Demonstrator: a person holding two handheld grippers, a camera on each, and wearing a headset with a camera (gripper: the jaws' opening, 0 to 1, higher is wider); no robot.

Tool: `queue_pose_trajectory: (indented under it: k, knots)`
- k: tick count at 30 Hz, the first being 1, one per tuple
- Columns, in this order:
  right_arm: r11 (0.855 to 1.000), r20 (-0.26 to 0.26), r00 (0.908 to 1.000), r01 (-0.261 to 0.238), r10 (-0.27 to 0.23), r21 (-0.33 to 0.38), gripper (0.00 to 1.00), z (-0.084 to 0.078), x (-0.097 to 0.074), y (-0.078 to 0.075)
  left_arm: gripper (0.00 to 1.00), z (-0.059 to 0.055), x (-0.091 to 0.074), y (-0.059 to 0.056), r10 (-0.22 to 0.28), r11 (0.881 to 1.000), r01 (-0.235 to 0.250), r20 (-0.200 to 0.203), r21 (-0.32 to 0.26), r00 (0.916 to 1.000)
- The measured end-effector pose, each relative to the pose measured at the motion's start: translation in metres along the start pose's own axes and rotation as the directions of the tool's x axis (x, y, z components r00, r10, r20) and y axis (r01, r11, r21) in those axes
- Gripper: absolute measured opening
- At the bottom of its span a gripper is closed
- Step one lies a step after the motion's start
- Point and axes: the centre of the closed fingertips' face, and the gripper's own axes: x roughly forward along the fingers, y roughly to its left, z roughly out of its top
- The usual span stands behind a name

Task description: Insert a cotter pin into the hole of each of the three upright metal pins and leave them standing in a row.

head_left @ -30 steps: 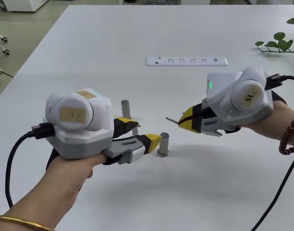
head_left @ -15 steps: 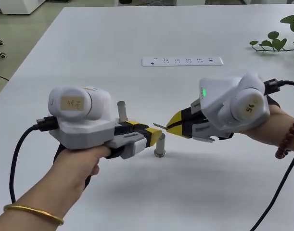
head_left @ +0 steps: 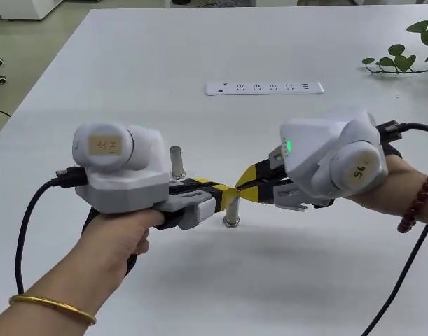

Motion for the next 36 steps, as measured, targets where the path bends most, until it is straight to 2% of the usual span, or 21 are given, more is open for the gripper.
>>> queue_pose_trajectory:
  k: [5,15,19,29,33,36]
  knots:
    - [1.000,0.003,1.0000,0.001,-0.001,-0.014,0.00,0.0032,0.0007,0.0008,0.03,-0.0002,-0.0006,0.0004,0.002,1.000,-0.002,0.002,-0.015,1.0000]
    - [1.000,0.005,0.9999,0.014,-0.014,-0.015,0.00,0.0052,0.0008,-0.0015,0.01,-0.0018,-0.0006,-0.0013,-0.002,0.999,0.002,0.002,-0.034,1.0000]
    - [1.000,0.010,0.9998,0.016,-0.016,-0.006,0.00,0.0061,0.0006,-0.0018,0.01,-0.0009,-0.0015,-0.0020,-0.006,1.000,0.006,0.010,-0.007,0.9999]
    - [0.997,0.031,0.9995,0.008,-0.011,0.074,0.00,0.0087,0.0006,-0.0034,0.00,0.0022,-0.0042,-0.0020,-0.012,1.000,0.012,0.026,-0.005,0.9996]
    - [0.997,0.033,0.9994,0.011,-0.013,0.071,0.00,0.0094,0.0001,-0.0028,0.00,0.0022,-0.0050,-0.0029,-0.018,1.000,0.019,0.026,-0.023,0.9995]
    - [0.995,0.037,0.9993,0.001,-0.005,0.102,0.00,0.0085,0.0003,-0.0021,0.00,0.0016,-0.0054,-0.0032,-0.019,1.000,0.020,0.025,-0.021,0.9995]
